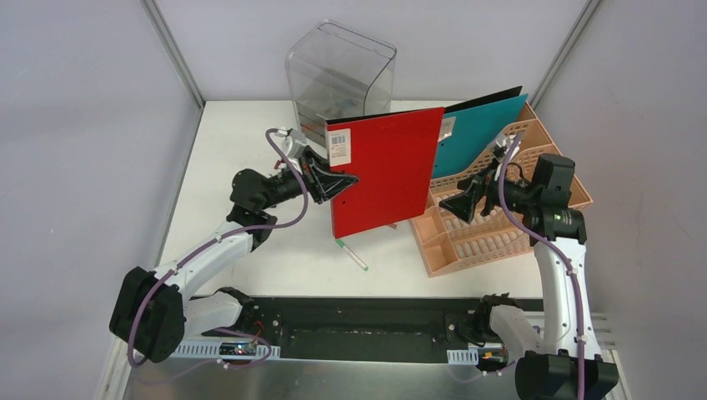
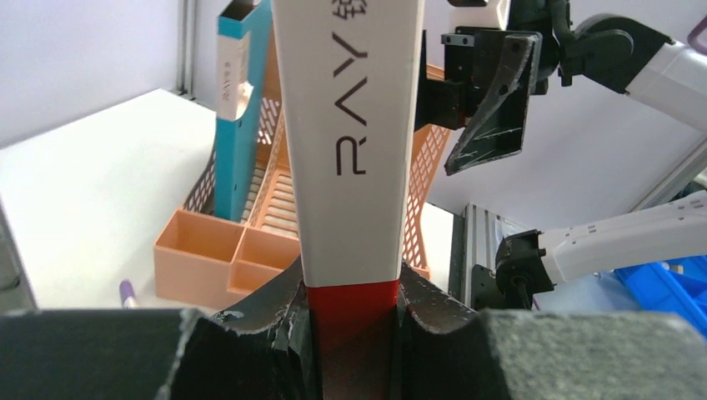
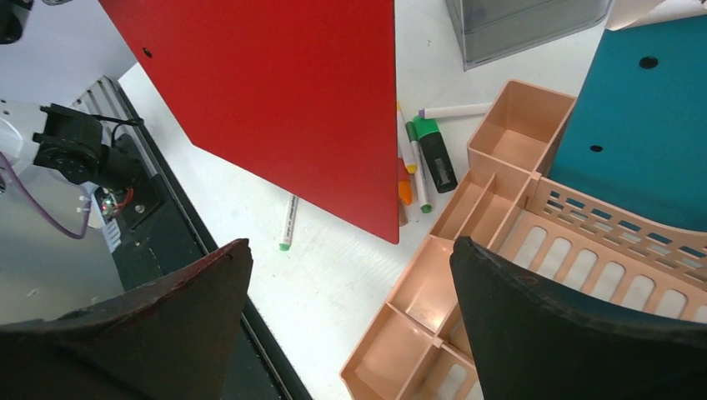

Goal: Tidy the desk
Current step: Place the folder in the storage box.

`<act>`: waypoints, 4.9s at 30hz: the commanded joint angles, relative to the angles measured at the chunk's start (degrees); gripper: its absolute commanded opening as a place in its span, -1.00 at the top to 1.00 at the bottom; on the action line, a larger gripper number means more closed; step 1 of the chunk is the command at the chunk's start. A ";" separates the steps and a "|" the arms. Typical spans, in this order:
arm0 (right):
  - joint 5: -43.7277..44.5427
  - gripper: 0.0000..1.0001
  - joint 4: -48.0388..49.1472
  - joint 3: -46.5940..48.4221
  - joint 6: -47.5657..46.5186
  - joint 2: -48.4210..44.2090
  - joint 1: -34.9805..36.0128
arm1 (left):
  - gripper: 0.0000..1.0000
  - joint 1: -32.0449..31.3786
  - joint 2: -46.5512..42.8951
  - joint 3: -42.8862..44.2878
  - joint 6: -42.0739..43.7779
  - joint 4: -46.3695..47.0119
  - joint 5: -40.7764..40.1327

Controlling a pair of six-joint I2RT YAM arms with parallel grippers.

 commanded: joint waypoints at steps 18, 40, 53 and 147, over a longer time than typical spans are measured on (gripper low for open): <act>-2.49 0.86 -3.97 3.74 -5.47 -1.77 -0.52 | 1.00 -10.67 24.25 25.38 10.77 12.10 -6.66; -3.50 1.00 -5.34 4.13 -6.74 -2.11 -0.44 | 1.00 -18.65 51.99 50.98 16.34 15.80 -12.47; -3.58 1.00 -5.34 4.02 -6.96 -2.35 -0.44 | 1.00 -22.47 60.87 58.73 19.05 18.21 -16.75; -5.35 1.00 -3.49 2.09 -7.05 -3.10 -0.44 | -0.98 3.12 28.79 3.84 -11.58 11.12 -13.62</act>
